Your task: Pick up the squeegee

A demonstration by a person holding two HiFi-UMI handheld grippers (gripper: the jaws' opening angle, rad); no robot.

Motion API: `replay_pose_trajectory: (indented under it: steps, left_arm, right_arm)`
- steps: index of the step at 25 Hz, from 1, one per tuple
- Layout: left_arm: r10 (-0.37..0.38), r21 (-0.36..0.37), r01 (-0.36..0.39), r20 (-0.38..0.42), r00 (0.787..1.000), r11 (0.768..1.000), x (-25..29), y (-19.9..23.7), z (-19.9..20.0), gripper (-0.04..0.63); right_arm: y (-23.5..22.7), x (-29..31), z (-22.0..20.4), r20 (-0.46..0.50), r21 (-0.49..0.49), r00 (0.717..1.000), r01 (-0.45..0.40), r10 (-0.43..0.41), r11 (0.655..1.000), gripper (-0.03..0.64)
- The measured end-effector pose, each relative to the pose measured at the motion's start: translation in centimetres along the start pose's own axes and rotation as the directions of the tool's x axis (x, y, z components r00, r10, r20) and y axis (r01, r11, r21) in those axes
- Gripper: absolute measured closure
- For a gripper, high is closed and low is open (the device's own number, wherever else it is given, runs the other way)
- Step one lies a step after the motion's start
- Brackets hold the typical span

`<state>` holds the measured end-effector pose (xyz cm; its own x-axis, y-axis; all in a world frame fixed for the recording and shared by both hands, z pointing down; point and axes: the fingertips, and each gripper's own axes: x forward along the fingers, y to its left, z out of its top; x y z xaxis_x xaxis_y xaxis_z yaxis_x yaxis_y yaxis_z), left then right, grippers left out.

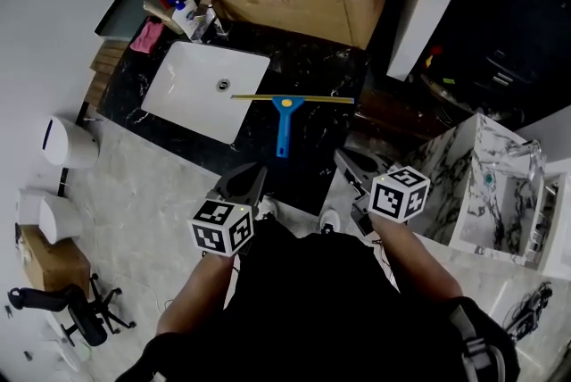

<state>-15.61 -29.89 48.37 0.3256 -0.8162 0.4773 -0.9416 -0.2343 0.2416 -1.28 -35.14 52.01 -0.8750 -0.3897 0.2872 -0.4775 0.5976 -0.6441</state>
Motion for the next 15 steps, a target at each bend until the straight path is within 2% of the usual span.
replay_pose_trajectory:
  steps: [8, 15]
  left_arm:
    - [-0.108, 0.075, 0.108, -0.007, 0.994, 0.991, 1.7, 2.3, 2.5, 0.565]
    - [-0.157, 0.106, 0.157, -0.011, 0.988, 0.982, 2.1, 6.4, 3.6, 0.565]
  right_arm:
    - [0.3, 2.2, 1.7, 0.058, -0.036, 0.994, 0.092, -0.09, 0.995, 0.607]
    - [1.5, 6.2, 1.5, 0.045, -0.075, 0.986, 0.162, -0.159, 0.984, 0.607]
